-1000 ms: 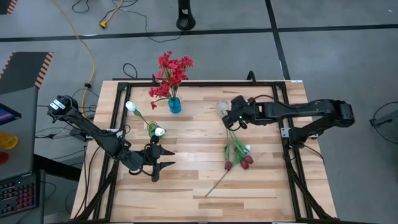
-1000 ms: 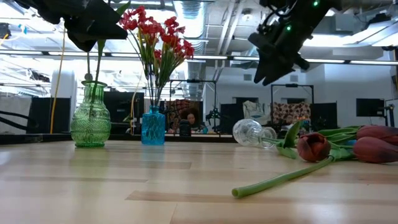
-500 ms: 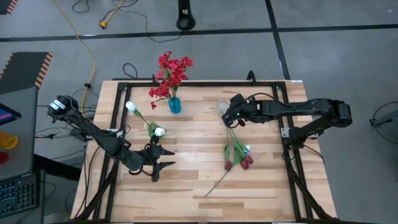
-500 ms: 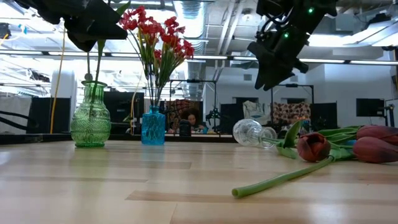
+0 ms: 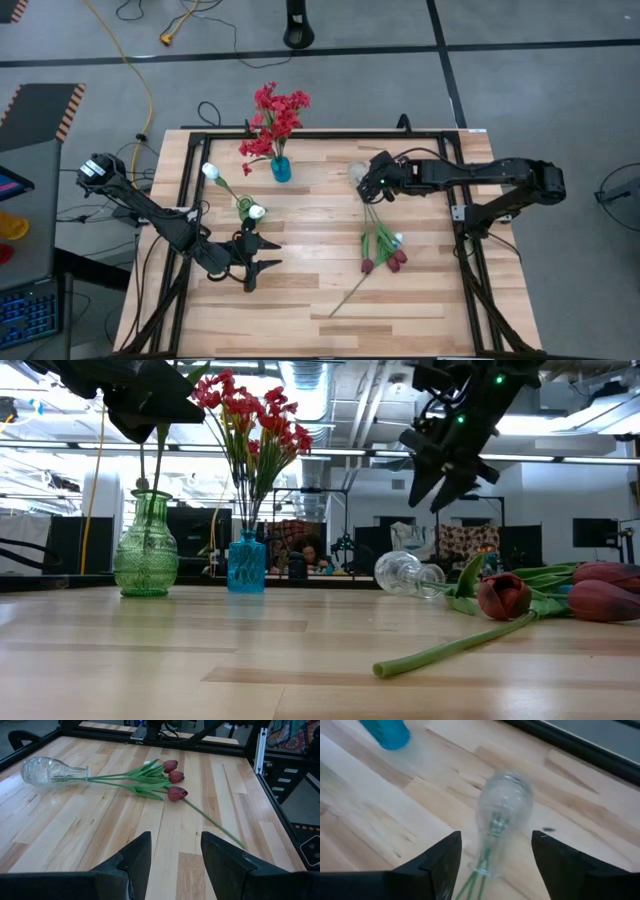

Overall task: Sort flowers into vase by color
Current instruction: Adjust the transparent vase by standing it upright on the table

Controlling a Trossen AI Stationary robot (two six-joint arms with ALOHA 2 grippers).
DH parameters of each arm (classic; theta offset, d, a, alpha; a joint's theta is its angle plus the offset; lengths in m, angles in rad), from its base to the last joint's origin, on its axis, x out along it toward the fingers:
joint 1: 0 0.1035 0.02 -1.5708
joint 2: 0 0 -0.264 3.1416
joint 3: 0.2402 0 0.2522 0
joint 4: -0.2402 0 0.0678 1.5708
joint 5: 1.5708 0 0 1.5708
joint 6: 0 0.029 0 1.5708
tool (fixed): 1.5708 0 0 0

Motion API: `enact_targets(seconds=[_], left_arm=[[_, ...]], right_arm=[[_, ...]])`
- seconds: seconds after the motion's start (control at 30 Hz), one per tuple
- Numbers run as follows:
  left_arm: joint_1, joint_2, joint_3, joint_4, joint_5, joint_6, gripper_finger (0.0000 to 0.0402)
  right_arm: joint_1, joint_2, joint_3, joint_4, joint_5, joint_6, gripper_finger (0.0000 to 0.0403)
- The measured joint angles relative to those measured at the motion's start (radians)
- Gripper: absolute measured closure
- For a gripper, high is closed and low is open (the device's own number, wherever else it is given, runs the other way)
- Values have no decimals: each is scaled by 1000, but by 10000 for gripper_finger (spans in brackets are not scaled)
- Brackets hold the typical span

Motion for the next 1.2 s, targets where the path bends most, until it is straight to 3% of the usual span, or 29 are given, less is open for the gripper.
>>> enact_targets(seconds=[0.57,0.8,1.2], left_arm=[[0,0,0,1,0,-3,242],[0,0,0,1,0,-3,242],[0,0,0,1,0,-3,242]], right_arm=[[-90,254,18,-24,-195,-12,126],[-106,328,69,-20,-218,-14,126],[-132,453,80,-22,-353,-29,127]])
